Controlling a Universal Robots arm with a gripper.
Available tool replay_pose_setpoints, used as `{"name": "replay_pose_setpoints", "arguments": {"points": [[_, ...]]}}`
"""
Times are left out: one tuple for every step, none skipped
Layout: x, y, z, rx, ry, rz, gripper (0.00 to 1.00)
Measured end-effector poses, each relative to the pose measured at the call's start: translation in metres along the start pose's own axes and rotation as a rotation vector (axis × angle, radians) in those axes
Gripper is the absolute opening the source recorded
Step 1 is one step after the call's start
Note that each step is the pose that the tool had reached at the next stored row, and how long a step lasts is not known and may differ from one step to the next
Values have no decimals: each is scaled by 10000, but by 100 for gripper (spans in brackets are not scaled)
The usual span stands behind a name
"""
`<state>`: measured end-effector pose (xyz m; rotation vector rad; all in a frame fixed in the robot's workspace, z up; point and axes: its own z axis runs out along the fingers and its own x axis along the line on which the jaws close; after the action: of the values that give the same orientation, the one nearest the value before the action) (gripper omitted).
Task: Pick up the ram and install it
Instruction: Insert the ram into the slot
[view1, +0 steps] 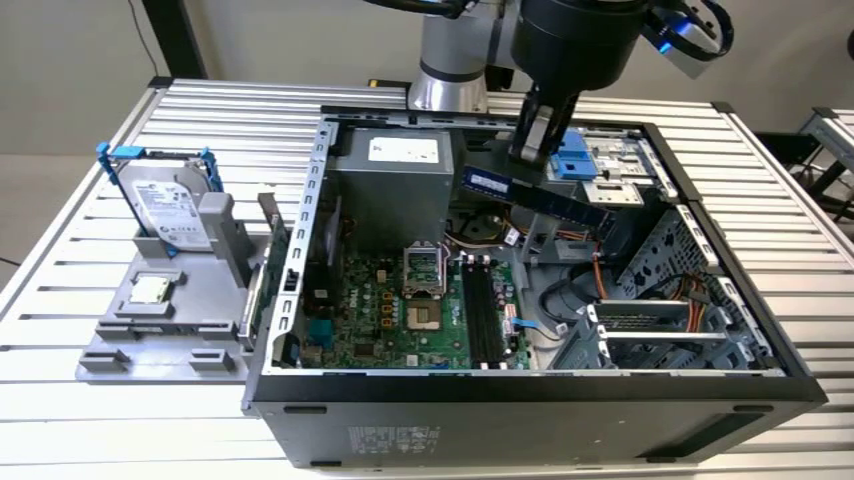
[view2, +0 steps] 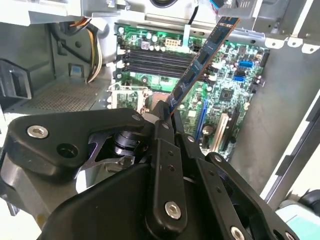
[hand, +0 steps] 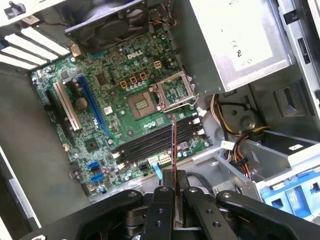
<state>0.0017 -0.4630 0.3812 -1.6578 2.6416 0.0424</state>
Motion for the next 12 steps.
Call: {"name": "replay_pose_setpoints", "arguments": {"points": [[0, 0, 0, 4, -1, 113, 0], [0, 0, 0, 8, -2, 231, 0], [0, 0, 0, 12, -2, 343, 0], [0, 0, 0, 16, -3, 457, 0], [0, 0, 0, 20, -4, 577, 0], [0, 0, 0, 23, -6, 687, 0], [0, 0, 0, 26, -7, 790, 0], [0, 0, 1, 29, -10, 890, 0], [0, 0, 1, 33, -12, 993, 0], [0, 0, 1, 36, -12, 1079, 0], [0, 0, 1, 39, -13, 1158, 0], [0, 0, 1, 41, -14, 1225, 0]]}}
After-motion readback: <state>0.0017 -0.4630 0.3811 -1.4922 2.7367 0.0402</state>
